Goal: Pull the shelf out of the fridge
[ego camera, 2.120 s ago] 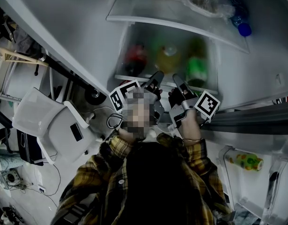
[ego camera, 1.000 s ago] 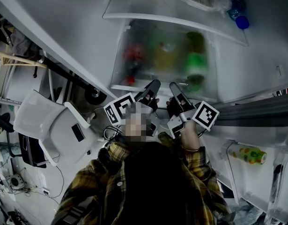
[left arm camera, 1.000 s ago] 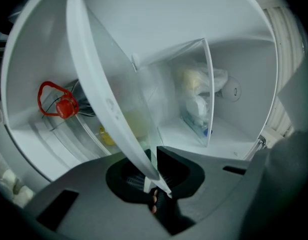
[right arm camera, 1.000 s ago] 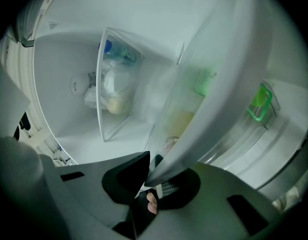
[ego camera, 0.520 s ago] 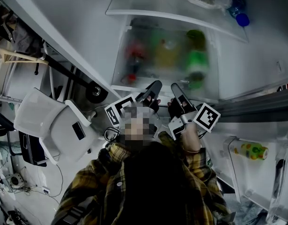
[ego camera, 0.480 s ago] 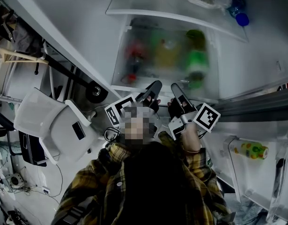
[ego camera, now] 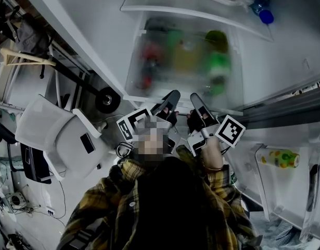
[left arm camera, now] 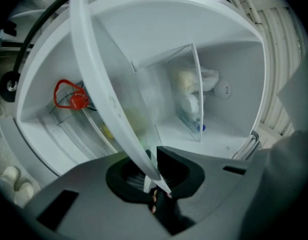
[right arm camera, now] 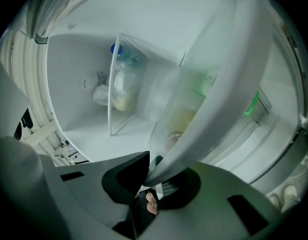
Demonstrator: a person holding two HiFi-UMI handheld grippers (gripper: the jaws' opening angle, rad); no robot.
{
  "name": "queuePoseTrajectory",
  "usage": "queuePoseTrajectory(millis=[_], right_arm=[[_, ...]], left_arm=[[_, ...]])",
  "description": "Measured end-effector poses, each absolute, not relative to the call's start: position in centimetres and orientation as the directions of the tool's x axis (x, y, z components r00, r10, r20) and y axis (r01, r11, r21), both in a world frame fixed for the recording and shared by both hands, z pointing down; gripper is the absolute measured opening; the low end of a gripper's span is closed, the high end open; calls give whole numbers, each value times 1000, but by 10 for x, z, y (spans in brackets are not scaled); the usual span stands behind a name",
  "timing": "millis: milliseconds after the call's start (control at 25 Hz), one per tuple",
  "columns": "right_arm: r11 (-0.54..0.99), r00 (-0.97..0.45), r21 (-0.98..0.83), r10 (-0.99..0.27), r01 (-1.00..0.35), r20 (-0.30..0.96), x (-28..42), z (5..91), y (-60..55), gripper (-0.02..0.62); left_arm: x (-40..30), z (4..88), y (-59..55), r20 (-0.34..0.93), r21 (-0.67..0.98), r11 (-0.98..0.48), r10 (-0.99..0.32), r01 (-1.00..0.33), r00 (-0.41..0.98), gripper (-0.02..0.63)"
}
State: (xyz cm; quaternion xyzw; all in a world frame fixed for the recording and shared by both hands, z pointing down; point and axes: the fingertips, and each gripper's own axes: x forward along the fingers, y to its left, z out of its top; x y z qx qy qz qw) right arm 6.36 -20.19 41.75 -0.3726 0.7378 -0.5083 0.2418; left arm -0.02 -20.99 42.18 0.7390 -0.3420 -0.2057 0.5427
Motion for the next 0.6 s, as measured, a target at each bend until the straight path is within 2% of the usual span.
queuePoseTrajectory(millis=[600], right_arm=[[212, -611, -929, -792, -304, 19, 64, 417, -198, 54]], left_arm=[[0, 420, -205, 64, 938, -186, -734, -291, 676, 48]])
